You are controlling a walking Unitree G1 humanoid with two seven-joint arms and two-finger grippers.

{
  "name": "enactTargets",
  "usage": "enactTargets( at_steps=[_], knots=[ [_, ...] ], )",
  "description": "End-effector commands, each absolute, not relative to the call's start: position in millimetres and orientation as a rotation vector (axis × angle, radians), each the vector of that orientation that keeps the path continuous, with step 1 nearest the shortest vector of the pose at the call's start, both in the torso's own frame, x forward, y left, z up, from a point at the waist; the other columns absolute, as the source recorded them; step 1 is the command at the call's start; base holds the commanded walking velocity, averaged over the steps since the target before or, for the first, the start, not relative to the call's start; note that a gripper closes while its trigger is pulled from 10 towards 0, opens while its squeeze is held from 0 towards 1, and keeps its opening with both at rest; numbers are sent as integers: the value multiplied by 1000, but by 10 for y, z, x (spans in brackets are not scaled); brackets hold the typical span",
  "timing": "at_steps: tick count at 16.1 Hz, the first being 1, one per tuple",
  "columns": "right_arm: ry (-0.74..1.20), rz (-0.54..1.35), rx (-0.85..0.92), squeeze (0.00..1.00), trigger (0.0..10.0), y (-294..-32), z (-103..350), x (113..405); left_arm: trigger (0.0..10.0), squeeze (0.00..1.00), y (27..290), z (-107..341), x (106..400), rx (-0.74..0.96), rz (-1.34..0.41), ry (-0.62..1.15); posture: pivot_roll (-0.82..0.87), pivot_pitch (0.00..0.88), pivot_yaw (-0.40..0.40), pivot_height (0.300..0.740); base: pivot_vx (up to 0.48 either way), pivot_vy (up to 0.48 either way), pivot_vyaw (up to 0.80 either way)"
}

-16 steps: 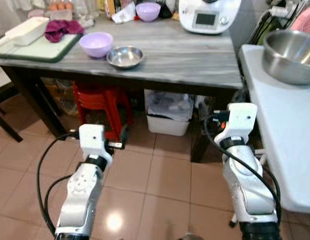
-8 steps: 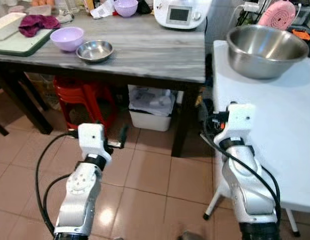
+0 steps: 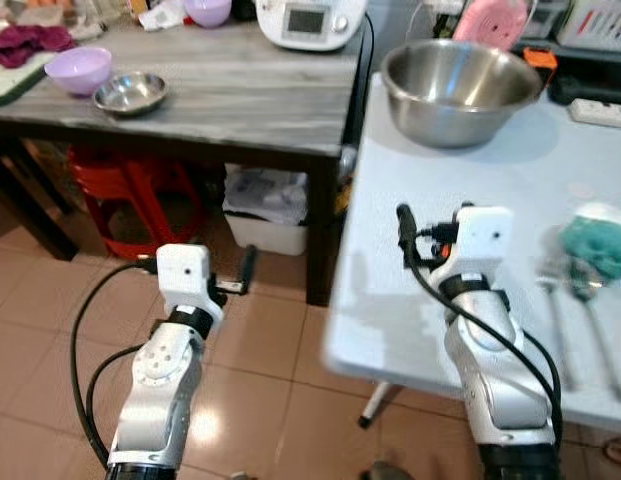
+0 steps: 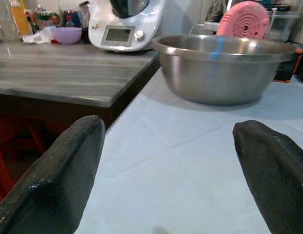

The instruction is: Setting the table

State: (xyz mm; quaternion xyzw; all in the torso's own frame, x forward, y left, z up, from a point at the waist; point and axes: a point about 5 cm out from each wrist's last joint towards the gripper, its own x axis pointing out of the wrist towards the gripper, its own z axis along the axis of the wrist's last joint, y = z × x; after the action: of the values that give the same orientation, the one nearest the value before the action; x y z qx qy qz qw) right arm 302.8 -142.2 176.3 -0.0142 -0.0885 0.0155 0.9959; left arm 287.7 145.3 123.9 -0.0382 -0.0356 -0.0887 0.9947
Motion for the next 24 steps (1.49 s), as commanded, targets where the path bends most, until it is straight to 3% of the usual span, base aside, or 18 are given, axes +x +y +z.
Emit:
enactTargets(
  at_steps=[1,5,6,10,16,20,24],
  knots=[
    [-166,3,-37,0,10000,-1497,1736,3008,10000,0,1396,1232,2870,-78,-205,-67,-151,157,36,740,0,-420,0],
    [-186,13,-48,0,10000,-1472,1764,3008,10000,0,1396,1240,2878,-75,-207,-70,-151,158,40,740,0,-417,0],
    [-258,59,-141,0,10000,-1398,1864,2978,10000,0,1399,1244,2880,-74,-207,-73,-152,158,41,740,0,-398,0],
    [-380,118,-238,0,10000,-1281,2105,2871,10000,0,1402,1255,2887,-67,-211,-78,-154,160,41,740,0,-386,0],
    [-362,118,-249,0,10000,-1303,2051,2838,10000,0,1398,1269,2895,-53,-219,-85,-155,163,40,740,0,-357,0],
    [-334,132,-227,0,10000,-1292,1998,2785,10000,0,1406,1315,2907,-10,-256,-115,-152,165,33,740,0,0,0],
    [-262,191,-179,0,10000,-1250,1862,2684,10000,0,1347,1491,2933,132,-345,-255,-155,167,26,740,0,0,0]
  ],
)
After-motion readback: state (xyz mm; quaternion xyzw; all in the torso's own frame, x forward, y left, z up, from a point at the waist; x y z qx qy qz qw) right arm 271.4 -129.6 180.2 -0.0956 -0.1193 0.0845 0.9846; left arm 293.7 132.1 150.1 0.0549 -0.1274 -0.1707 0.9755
